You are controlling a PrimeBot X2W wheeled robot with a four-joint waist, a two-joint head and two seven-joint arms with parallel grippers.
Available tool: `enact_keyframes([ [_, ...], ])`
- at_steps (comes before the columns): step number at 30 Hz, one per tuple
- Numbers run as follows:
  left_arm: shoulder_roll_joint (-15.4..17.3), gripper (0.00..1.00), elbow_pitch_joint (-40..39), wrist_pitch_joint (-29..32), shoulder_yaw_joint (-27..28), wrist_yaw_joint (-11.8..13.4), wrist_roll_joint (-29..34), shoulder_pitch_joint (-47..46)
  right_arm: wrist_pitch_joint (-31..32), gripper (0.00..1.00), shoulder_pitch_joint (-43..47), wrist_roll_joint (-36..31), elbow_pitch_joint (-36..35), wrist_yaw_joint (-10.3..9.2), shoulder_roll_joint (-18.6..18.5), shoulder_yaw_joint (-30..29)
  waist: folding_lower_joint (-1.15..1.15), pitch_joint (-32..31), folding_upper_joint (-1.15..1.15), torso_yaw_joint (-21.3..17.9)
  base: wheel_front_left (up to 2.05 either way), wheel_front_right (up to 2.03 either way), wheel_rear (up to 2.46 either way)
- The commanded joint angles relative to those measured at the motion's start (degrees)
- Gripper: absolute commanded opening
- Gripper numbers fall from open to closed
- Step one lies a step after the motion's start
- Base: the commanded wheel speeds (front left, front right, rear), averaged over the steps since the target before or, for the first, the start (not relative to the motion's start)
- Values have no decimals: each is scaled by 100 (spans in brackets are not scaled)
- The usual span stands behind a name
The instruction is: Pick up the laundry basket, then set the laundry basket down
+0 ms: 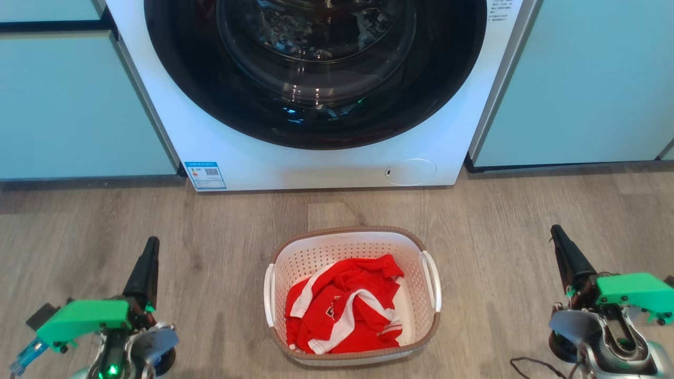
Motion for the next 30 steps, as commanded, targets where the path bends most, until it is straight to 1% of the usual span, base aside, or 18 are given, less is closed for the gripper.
enact_keyframes([
  [1,19,0,-167,20,196,-38,37,-341,43,0,-85,35,-212,-9,-37,97,0,0,0,0,0,0,0],
  [30,8,0,-166,33,212,-38,49,-342,43,0,-85,35,-212,-9,-37,97,0,0,0,0,0,0,0],
])
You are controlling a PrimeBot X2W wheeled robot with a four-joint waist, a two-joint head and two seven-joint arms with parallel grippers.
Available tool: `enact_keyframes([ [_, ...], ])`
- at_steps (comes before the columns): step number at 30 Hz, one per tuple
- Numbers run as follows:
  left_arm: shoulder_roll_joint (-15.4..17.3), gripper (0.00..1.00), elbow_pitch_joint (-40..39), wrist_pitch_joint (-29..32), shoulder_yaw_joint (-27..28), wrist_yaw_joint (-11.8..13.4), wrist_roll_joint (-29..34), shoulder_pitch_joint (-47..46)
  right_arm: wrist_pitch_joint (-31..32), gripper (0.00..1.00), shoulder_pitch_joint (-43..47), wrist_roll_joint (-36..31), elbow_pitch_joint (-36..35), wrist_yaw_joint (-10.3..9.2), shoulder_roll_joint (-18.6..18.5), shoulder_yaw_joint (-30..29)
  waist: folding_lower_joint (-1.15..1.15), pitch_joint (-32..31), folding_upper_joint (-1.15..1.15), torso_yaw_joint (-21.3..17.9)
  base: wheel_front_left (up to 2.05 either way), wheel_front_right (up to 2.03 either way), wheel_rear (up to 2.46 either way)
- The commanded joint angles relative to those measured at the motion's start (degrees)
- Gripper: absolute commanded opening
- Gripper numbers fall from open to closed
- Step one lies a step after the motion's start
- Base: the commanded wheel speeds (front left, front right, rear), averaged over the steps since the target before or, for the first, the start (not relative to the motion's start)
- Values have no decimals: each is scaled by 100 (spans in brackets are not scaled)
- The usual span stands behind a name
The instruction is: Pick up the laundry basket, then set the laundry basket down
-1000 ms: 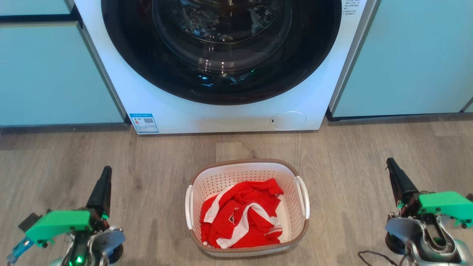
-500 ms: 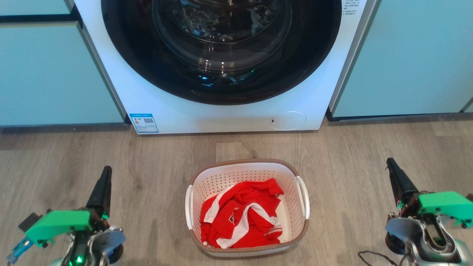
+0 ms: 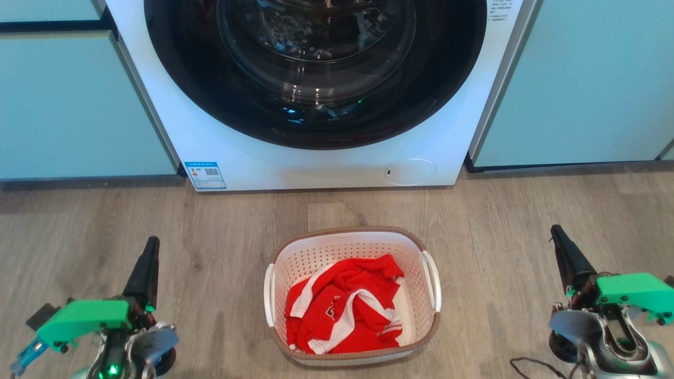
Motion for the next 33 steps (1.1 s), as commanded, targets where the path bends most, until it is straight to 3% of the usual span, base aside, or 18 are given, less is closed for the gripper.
enact_keyframes([
  [1,19,0,-166,33,203,-38,47,-339,43,0,-86,35,-211,-9,-37,97,0,0,0,0,0,0,0],
  [33,11,0,-166,42,215,-39,57,-340,42,0,-86,35,-211,-9,-37,97,0,0,0,0,0,0,0],
])
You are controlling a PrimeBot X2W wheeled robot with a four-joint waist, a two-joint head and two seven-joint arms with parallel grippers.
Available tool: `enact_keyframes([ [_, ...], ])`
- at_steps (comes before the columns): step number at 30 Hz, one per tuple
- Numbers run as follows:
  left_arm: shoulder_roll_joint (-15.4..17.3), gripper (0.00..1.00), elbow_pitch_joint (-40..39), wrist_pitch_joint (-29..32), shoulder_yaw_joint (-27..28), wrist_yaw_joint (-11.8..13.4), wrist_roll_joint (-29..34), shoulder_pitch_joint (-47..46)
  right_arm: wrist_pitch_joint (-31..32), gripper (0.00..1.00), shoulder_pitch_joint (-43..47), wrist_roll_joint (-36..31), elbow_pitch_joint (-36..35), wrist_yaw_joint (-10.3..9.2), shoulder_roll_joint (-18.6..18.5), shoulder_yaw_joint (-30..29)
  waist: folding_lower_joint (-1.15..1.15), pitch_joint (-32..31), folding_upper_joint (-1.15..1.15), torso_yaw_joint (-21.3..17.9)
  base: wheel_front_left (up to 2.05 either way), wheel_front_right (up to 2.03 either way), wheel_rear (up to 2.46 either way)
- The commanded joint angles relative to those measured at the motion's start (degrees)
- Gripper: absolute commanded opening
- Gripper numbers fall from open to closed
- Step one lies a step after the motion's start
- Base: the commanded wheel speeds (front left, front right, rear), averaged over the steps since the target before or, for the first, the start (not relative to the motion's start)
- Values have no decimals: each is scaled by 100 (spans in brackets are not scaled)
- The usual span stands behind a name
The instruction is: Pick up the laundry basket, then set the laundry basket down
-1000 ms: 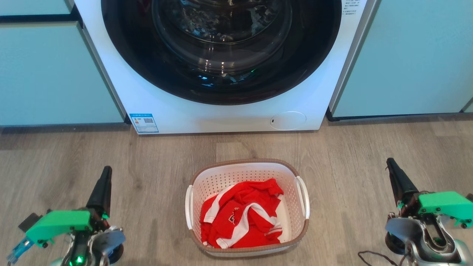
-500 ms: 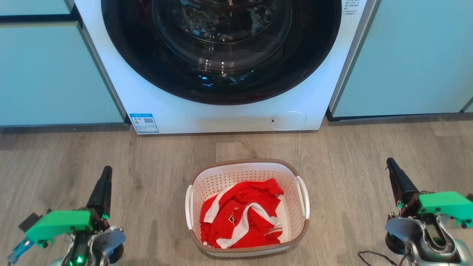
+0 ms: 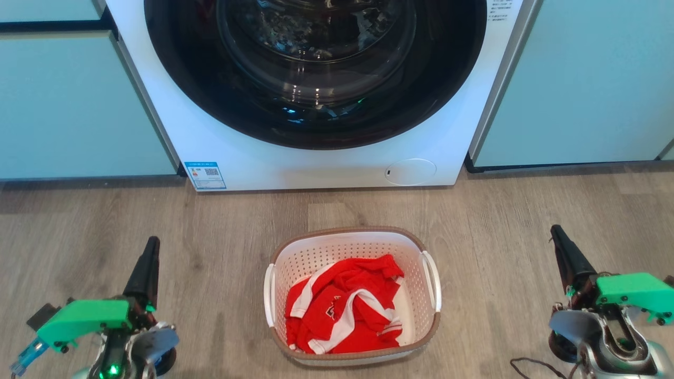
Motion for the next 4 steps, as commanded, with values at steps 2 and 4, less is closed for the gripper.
enact_keyframes([
  [2,24,0,-166,40,209,-39,47,-340,42,0,-86,35,-211,-9,-37,97,0,0,0,0,0,0,0],
  [4,24,0,-166,41,209,-39,48,-340,42,0,-86,35,-211,-9,-37,97,0,0,0,0,0,0,0],
])
